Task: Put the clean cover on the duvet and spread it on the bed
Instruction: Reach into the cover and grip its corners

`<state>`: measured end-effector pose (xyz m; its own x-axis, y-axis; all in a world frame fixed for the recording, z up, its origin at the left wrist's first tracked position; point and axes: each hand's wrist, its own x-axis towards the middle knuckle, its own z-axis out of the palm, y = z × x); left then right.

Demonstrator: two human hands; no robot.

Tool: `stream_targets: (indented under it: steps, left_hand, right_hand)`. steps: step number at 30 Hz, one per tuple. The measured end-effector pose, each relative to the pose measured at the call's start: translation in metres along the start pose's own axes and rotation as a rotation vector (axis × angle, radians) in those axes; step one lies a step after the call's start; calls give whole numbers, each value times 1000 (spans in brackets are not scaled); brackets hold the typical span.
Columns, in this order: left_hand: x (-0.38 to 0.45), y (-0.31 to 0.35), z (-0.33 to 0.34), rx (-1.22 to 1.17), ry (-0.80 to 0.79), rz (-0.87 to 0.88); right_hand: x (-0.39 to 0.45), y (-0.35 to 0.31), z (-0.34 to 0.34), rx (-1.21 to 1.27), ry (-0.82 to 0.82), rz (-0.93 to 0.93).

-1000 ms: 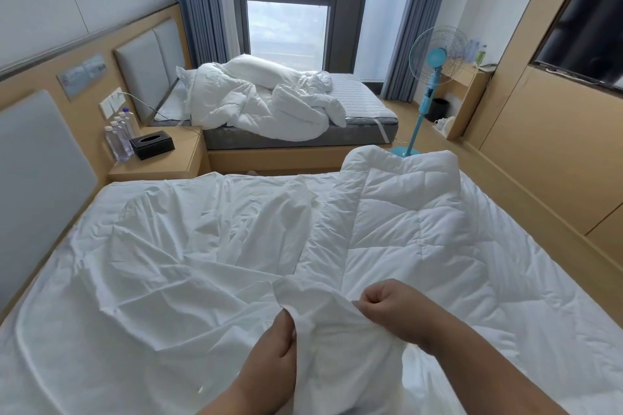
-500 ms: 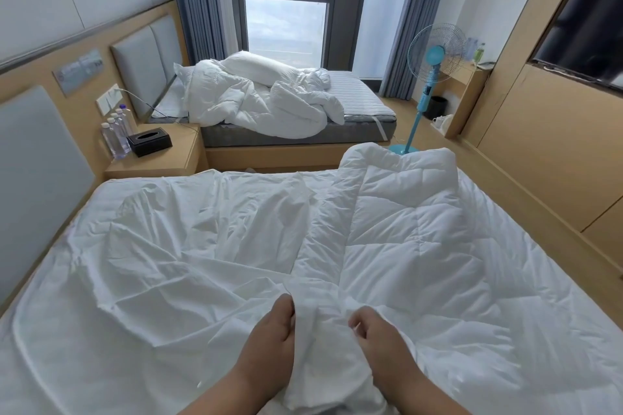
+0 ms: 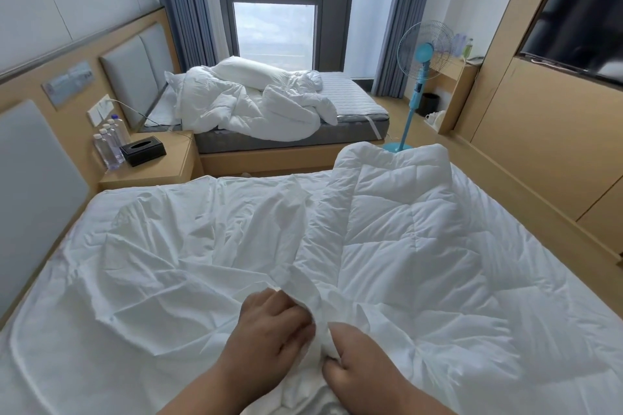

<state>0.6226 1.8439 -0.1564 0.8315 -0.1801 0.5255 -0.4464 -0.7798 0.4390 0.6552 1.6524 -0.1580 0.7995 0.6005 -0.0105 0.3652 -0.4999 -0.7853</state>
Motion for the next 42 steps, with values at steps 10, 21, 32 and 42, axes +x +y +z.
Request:
stream_targets:
  steps: [10, 21, 32, 42]
  left_hand:
    - [26, -14, -20, 412, -686, 134]
    - [87, -40, -16, 229, -396, -354]
    - [131, -13, 9, 222, -418, -372]
    - [122, 0, 22, 145, -485, -430]
  right_hand:
    - [27, 2, -3, -40, -121, -156]
    - [-5, 48, 15, 10, -96, 513]
    - [-73, 138, -2, -44, 27, 772]
    - [-1, 55, 13, 531, 347, 365]
